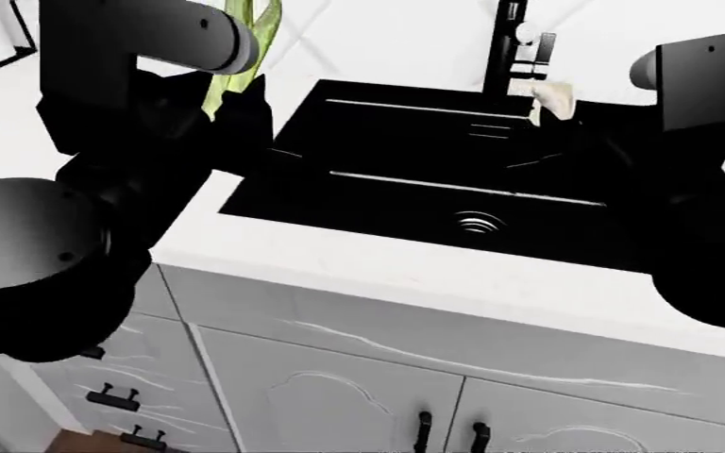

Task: Pick up the fruits and vegetables and place them in the sink. Turn on the sink faucet to wash them. Then turn the sink off and put them in the tray.

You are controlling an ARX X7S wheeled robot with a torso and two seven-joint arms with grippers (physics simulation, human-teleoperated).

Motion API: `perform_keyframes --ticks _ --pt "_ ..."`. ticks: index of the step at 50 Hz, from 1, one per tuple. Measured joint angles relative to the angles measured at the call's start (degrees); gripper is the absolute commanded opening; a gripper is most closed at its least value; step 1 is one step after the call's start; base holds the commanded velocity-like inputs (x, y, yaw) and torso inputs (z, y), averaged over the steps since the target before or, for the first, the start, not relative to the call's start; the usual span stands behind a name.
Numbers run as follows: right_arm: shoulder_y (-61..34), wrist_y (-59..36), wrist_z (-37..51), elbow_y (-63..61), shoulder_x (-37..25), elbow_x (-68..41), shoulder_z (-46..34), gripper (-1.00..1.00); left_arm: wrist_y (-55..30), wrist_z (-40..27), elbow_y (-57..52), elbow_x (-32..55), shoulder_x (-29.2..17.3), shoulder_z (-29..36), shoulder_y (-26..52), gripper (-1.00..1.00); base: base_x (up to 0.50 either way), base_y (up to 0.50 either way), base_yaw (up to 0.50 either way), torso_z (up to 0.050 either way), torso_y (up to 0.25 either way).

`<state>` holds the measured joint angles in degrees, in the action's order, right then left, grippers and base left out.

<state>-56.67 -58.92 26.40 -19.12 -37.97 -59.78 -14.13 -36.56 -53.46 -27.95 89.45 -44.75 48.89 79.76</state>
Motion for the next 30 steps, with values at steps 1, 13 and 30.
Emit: perform_keyframes --ticks 1,13,30 --pt "-0.1 -0.2 0.0 0.0 -0.1 -0.1 0.0 -1.0 -0.3 0.6 0.5 -0.3 0.2 0.3 0.1 -1.0 0.06 -0.5 0.0 0.0 0.0" --pt "-1.4 -1.9 0.6 -0.6 -1.3 -1.0 0.0 -1.0 -1.8 6.0 5.5 -3.4 2.5 2.5 0.8 -1.0 0.13 -0.48 0.0 0.0 0.0" --pt "-3.3 -2.8 0.7 -0.7 -1.9 -0.1 -1.3 -1.0 -1.3 7.4 8.8 -4.0 3.1 2.0 1.4 -1.0 0.44 -0.07 0.0 0.0 0.0"
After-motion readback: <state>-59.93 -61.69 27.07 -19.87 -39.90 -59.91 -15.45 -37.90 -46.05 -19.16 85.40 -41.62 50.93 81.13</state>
